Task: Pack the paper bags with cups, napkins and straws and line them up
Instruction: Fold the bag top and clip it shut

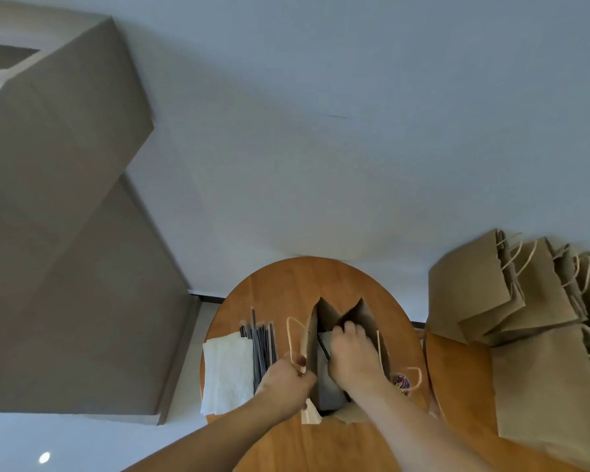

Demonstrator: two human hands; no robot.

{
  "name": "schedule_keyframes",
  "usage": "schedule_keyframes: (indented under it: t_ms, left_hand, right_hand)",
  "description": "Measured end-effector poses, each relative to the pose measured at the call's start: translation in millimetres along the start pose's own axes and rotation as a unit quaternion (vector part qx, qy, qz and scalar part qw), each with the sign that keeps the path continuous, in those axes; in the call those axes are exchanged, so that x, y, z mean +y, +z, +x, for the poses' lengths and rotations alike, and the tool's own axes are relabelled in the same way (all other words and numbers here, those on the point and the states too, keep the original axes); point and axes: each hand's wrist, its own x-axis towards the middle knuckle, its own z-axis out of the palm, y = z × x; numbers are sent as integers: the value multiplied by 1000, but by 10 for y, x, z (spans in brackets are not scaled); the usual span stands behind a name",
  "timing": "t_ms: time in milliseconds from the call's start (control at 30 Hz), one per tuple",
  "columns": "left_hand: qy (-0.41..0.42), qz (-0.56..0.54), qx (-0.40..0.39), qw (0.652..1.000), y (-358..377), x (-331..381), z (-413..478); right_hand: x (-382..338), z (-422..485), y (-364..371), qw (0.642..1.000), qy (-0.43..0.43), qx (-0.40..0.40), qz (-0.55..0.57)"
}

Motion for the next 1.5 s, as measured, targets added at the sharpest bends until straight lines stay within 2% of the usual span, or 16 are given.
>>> schedule_keyframes:
  t_ms: [133,233,300,367,400,500,633,767,867,900,967,1033,1067,1133,1267,1500]
  left_hand:
    - [28,26,-12,999,-5,20,2]
    - [45,15,-40,998,14,59,-4]
    - [56,30,-58,996,42,93,-12]
    - [52,38,-74,995,83,112,-14]
    - [48,33,-83,995,109,111,-18]
    - [25,10,-117,993,177,114,-61]
    - [19,-2,-156,988,298,111,-113]
    - [40,0,-122,992,465,240,-191]
    - [29,81,-35,996,550,351,-176]
    - [12,126,1,992,551,375,-152]
    - [-4,182,50,982,519,391,-101]
    - [3,211,60,976,459,382,-65]
    - [8,223,60,973,428,373,-49]
    - [20,246,61,967,380,346,-7]
    - [35,295,51,953,328,344,23]
    - [45,366,72,927,302,411,-5]
  right_hand:
    - [138,-282,-380,989,-28,116,-87]
    - [399,-415,-518,989,53,140,-9]
    - [611,-430,-602,965,129,41,224]
    - [750,-455,-624,858,170,-78,479]
    - [782,-481,-587,822,175,-122,528]
    - [746,-567,-313,777,171,-215,566]
    - [615,-638,-5,722,153,-257,624]
    - [576,-621,178,730,130,-238,628]
    - [627,-593,263,734,100,-242,627]
    - [654,-583,268,755,85,-229,609]
    - [733,-527,256,840,35,-150,520]
    - [848,-412,223,922,-19,1,388]
    - [901,-347,181,940,-43,75,330]
    - [1001,-206,95,953,-108,153,239]
    - [1136,35,41,961,-224,134,90]
    - [1195,271,18,938,-322,121,49]
